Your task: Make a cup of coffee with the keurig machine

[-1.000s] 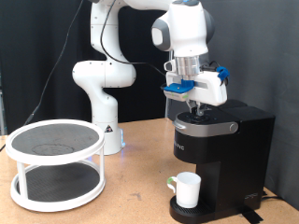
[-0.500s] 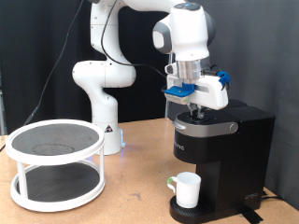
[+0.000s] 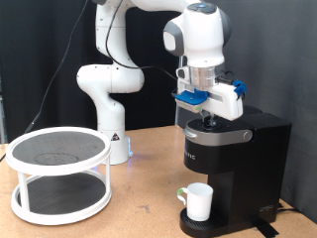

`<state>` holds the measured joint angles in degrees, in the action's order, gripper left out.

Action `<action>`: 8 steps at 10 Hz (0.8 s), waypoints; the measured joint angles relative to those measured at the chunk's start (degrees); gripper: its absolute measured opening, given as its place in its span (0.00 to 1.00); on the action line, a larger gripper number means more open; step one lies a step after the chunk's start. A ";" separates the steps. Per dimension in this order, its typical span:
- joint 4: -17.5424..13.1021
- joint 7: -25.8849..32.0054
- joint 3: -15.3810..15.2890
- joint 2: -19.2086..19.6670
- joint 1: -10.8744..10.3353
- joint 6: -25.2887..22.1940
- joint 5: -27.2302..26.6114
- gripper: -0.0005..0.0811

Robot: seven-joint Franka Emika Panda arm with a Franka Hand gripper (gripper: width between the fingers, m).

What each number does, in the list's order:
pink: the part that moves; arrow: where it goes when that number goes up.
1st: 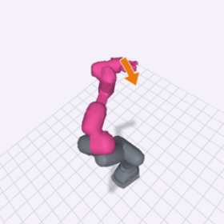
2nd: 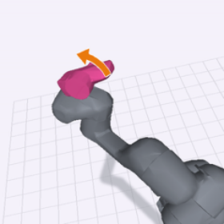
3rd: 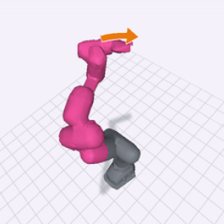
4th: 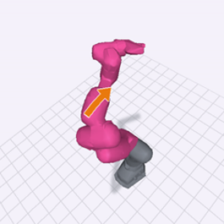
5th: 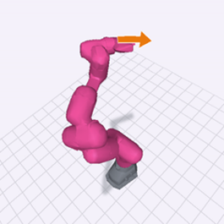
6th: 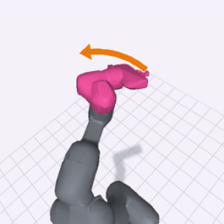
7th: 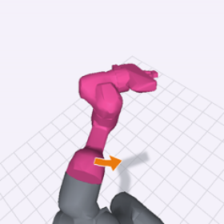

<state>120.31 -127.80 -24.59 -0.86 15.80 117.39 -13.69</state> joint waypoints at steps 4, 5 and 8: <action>-3.43 -0.99 0.32 2.55 0.06 -4.81 0.00 0.01; -3.78 -0.99 0.32 2.84 0.06 -5.33 0.01 0.01; -4.28 -0.93 0.14 3.14 0.04 -6.31 0.11 0.01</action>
<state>116.03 -128.73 -24.45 2.28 15.85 111.08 -13.58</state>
